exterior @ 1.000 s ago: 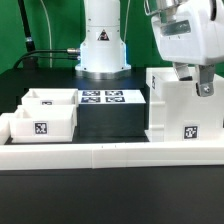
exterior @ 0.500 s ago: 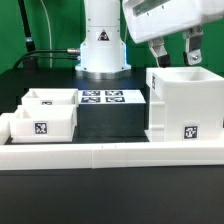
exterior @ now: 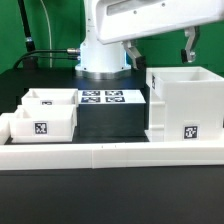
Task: Assemble drawer
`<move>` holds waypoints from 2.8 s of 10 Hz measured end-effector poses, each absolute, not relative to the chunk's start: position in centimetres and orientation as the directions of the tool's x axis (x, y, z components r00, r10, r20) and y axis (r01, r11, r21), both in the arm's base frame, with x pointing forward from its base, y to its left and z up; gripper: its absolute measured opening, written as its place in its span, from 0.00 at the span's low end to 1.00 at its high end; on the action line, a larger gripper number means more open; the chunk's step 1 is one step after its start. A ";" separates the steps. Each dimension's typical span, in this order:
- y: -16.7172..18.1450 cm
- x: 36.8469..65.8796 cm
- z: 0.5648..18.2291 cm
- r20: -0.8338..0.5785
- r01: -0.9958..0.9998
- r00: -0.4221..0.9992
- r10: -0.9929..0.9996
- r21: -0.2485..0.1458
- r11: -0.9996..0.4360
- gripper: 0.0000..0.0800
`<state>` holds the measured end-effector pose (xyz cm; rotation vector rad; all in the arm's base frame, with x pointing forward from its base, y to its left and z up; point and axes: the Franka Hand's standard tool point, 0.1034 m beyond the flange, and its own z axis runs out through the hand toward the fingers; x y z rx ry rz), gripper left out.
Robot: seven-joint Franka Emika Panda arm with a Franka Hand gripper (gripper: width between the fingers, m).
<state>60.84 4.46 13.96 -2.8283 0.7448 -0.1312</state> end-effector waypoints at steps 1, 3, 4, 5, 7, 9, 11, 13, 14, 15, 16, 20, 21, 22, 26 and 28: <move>3.4 60.7 13.9 0.056 -0.391 0.910 -0.412 -0.220 -0.894 0.81; 3.7 60.6 13.8 0.083 -0.263 0.955 -0.286 -0.211 -0.941 0.81; 3.6 60.6 13.8 0.093 -0.217 0.966 -0.240 -0.207 -0.954 0.81; 3.3 60.4 13.7 0.084 -0.205 0.971 -0.224 -0.192 -0.960 0.81; 0.9 59.1 12.7 0.058 -0.148 0.986 -0.155 -0.106 -0.983 0.81; -1.2 57.9 11.9 0.049 -0.158 0.985 -0.163 -0.086 -0.984 0.81; -3.7 57.2 10.9 0.066 -0.153 0.985 -0.158 -0.076 -0.985 0.81; -3.4 57.3 10.9 0.065 -0.152 0.985 -0.157 -0.077 -0.985 0.81; -3.4 57.2 10.9 0.065 -0.153 0.985 -0.158 -0.077 -0.985 0.81; -3.4 57.2 10.9 0.065 -0.152 0.985 -0.157 -0.077 -0.985 0.81; -3.4 57.2 10.9 0.064 -0.152 0.985 -0.157 -0.077 -0.985 0.81; -5.5 54.0 8.2 0.052 -0.102 0.993 -0.104 -0.045 -0.994 0.81; -6.1 53.3 7.5 0.055 -0.087 0.994 -0.089 -0.036 -0.996 0.81; -6.7 53.0 7.0 0.059 -0.062 0.996 -0.064 -0.028 -0.998 0.81; -8.3 52.6 4.6 0.081 -0.039 0.996 -0.038 0.003 -0.999 0.81; -8.5 52.4 3.9 0.077 -0.028 0.997 -0.027 0.008 -1.000 0.81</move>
Offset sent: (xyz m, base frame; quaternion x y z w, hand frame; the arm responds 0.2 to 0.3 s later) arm 0.0000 0.0000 0.0000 0.0000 0.0000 -0.1938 0.9810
